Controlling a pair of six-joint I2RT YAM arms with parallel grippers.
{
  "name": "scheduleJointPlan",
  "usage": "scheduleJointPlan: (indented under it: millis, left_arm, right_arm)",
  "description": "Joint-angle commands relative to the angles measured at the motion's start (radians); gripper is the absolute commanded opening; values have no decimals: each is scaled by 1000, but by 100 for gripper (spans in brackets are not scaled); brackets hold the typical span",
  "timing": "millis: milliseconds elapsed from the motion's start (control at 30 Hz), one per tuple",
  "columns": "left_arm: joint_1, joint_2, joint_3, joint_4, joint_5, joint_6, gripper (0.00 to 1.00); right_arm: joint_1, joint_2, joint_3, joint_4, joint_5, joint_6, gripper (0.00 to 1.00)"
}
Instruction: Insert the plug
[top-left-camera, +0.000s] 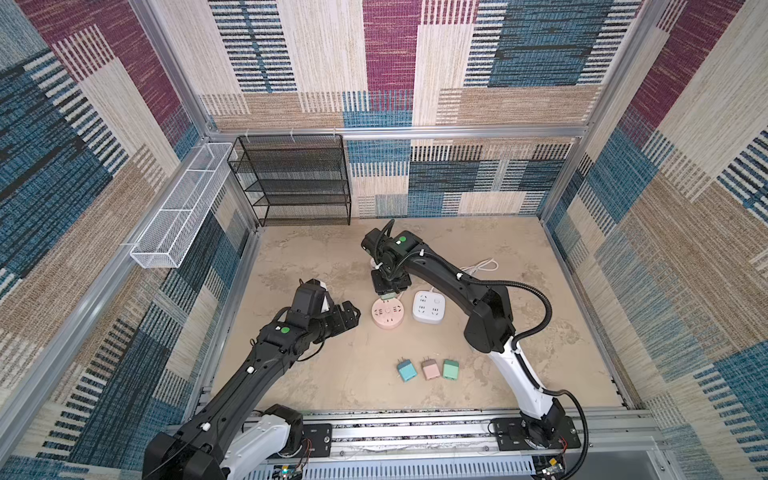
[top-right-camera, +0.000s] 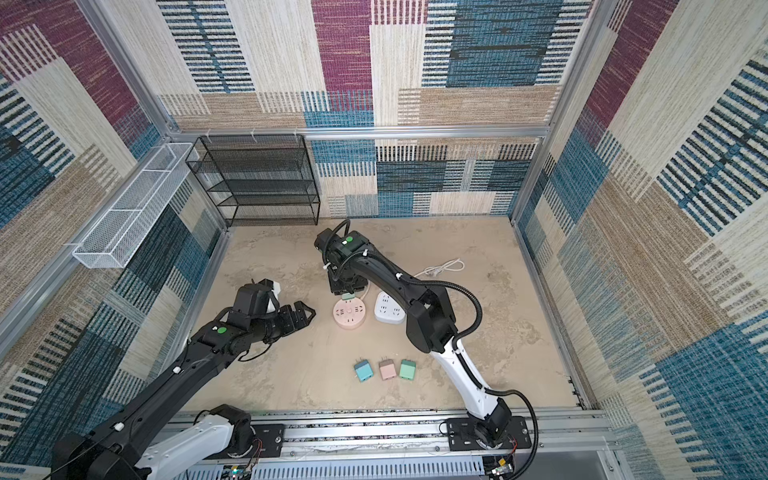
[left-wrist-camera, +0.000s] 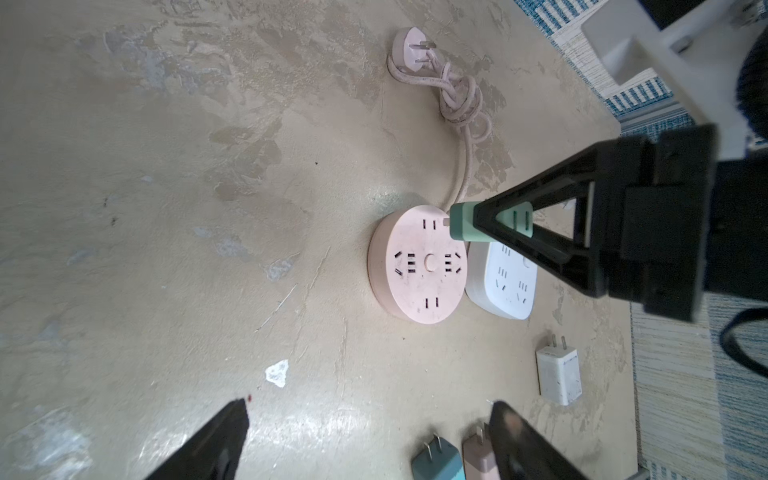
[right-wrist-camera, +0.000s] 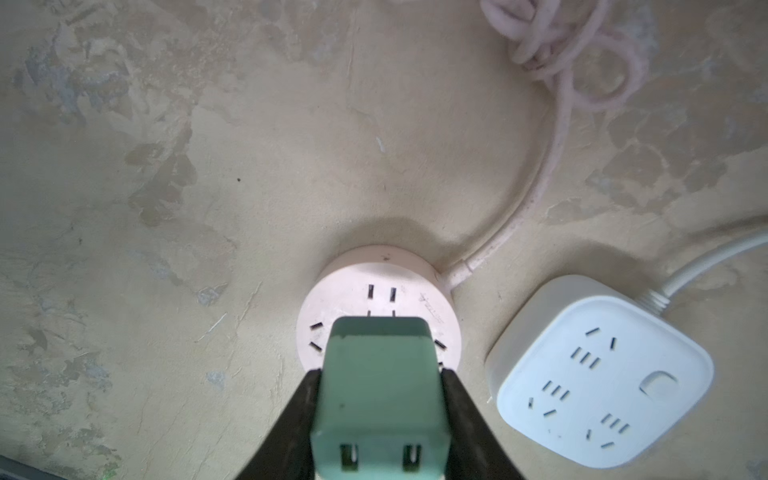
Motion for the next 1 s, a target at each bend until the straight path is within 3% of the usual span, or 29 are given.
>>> scheduleJointPlan:
  millis: [0,967]
  left_arm:
    - [1,-3,0,5,-15,24,95]
    - [1,-12,-56,16,-21,-5,95]
  right_arm:
    - [4,8,2,1,-13,3,0]
    - [6,38,-2,2,23,5,0]
